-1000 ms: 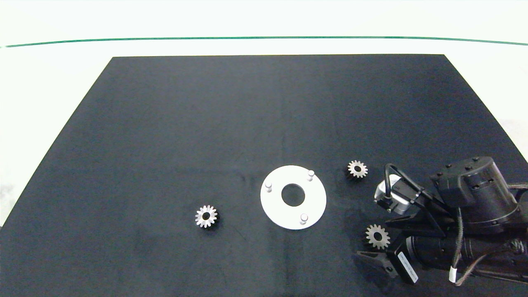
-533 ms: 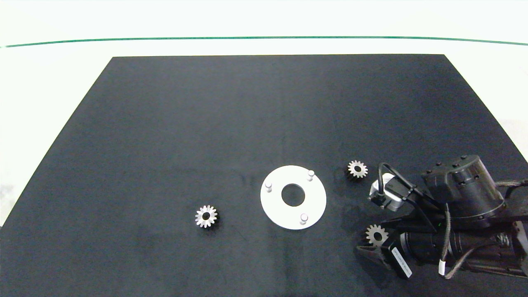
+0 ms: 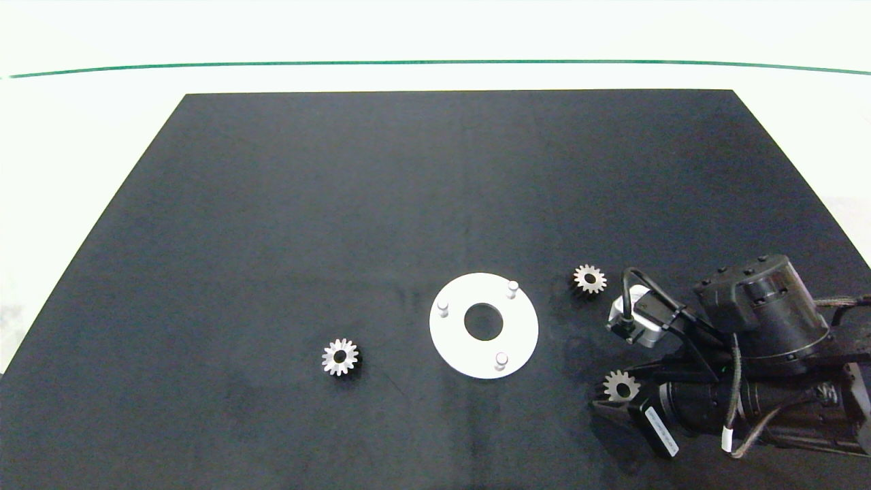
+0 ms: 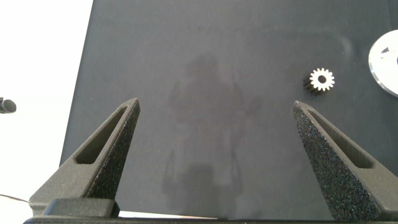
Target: Install three planetary gears onto the carrier pins
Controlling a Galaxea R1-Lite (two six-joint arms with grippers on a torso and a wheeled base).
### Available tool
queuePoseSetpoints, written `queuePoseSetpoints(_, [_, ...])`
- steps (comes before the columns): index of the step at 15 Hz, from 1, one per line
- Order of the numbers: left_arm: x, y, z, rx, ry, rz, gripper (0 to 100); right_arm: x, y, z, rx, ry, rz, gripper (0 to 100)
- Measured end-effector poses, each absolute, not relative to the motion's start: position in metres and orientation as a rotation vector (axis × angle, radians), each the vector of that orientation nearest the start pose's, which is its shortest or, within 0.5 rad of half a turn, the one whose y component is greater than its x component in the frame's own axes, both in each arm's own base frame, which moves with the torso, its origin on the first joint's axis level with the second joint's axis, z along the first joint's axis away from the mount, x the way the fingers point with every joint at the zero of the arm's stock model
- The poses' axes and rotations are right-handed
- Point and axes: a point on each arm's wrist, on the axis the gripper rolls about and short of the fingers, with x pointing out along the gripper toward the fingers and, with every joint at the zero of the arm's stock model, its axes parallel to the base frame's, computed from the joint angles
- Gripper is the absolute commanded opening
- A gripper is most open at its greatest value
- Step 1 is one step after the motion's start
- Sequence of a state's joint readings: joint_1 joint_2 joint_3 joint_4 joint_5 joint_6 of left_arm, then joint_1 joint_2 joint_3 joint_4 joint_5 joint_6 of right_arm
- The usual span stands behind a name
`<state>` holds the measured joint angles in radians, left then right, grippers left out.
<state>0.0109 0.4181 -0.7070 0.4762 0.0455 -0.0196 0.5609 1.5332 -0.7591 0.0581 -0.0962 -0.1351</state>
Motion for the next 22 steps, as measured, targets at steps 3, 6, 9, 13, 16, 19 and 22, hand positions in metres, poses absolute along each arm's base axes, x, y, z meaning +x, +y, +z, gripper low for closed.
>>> queuePoseSetpoints(3, [-0.0280,0.0009,0.2261,-0.016,0.181,0.052,100,0.2009,0.1236,0.1557,-0.397,0.767,0.492,48])
queuePoseSetpoints(6, [-0.0282,0.0009,0.2267,-0.017,0.179,0.052,100,0.2014,0.1239,0.1544,-0.398,0.772,0.492,42])
queuePoseSetpoints(9, [-0.0283,0.0009,0.2273,-0.017,0.177,0.052,100,0.2023,0.1245,0.1531,-0.399,0.776,0.492,36])
queuePoseSetpoints(13, [-0.0284,0.0009,0.2290,-0.017,0.174,0.052,100,0.2028,0.1246,0.1523,-0.400,0.779,0.492,28])
queuePoseSetpoints(16, [-0.0281,0.0009,0.2293,-0.022,0.175,0.053,100,0.2022,0.1245,0.1519,-0.405,0.783,0.495,21])
queuePoseSetpoints(19, [-0.0281,0.0009,0.2295,-0.024,0.174,0.053,100,0.2013,0.1239,0.1523,-0.411,0.783,0.499,16])
queuePoseSetpoints(22, [-0.0278,0.0009,0.2297,-0.024,0.175,0.052,100,0.2032,0.1239,0.1593,-0.404,0.765,0.494,16])
